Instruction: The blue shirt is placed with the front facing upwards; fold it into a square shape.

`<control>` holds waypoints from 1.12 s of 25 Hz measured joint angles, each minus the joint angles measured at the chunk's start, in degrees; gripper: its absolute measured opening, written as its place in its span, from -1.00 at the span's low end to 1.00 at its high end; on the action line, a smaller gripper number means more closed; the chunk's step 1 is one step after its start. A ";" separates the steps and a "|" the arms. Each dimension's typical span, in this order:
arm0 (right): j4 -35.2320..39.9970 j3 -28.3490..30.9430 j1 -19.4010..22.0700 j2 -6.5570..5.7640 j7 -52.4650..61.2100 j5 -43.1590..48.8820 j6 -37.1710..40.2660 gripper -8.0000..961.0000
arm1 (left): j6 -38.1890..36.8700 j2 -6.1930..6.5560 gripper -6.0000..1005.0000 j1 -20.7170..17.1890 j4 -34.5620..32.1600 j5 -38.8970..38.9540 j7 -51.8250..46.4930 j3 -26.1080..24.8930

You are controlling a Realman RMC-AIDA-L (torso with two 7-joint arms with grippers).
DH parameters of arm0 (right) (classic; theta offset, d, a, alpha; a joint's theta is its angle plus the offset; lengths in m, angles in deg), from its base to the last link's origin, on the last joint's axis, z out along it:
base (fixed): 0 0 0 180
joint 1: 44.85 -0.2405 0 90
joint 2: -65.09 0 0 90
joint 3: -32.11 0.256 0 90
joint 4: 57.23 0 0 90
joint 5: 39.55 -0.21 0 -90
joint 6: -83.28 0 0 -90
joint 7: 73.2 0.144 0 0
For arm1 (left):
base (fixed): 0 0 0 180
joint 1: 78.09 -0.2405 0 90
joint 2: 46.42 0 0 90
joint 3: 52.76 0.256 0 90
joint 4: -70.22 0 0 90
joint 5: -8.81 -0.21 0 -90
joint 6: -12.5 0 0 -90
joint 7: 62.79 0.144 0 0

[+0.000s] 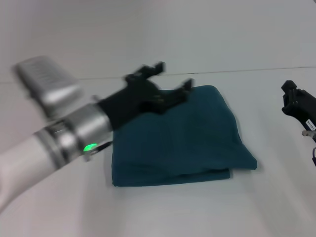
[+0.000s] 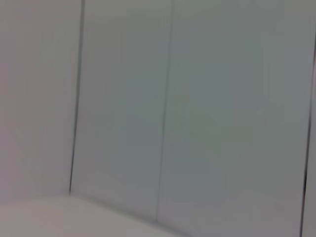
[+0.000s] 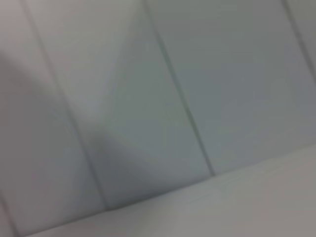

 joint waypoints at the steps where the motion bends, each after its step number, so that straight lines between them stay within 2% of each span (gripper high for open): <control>1: 0.88 -1.60 0.10 -0.02 0.40 0.13 1.64 -0.98 | -3.63 0.15 0.42 -0.68 1.20 0.29 0.78 -2.41; 3: 3.70 -5.46 0.13 -0.04 2.75 0.27 5.32 -0.98 | -10.18 1.08 0.58 -1.39 4.00 -0.70 0.72 -7.13; 6: 11.83 -13.84 -0.60 -0.08 11.11 0.31 10.97 -0.98 | -16.12 3.00 0.66 -1.55 6.44 -5.82 -1.20 -11.68; 11: 28.16 -29.63 -1.70 -0.09 27.95 0.34 17.61 -0.98 | -18.28 3.71 0.75 -1.71 5.87 -18.18 -5.03 -16.95; 15: 42.84 -44.52 -1.50 -0.07 43.21 1.03 21.81 -0.98 | -18.49 4.43 0.75 -1.09 2.91 -27.66 -11.34 -18.50; 22: 63.10 -63.36 -0.38 0.32 61.60 6.86 23.41 -0.47 | -18.51 5.47 0.75 2.22 -3.99 -44.82 -27.37 -19.70; 25: 66.97 -69.60 -0.31 0.43 65.28 10.50 22.41 -0.21 | -17.42 5.58 0.75 4.58 -3.97 -49.06 -31.99 -19.94; 28: 67.42 -73.61 0.02 0.57 65.88 11.29 20.96 0.05 | -16.25 5.22 0.75 6.37 -3.31 -52.50 -34.41 -21.01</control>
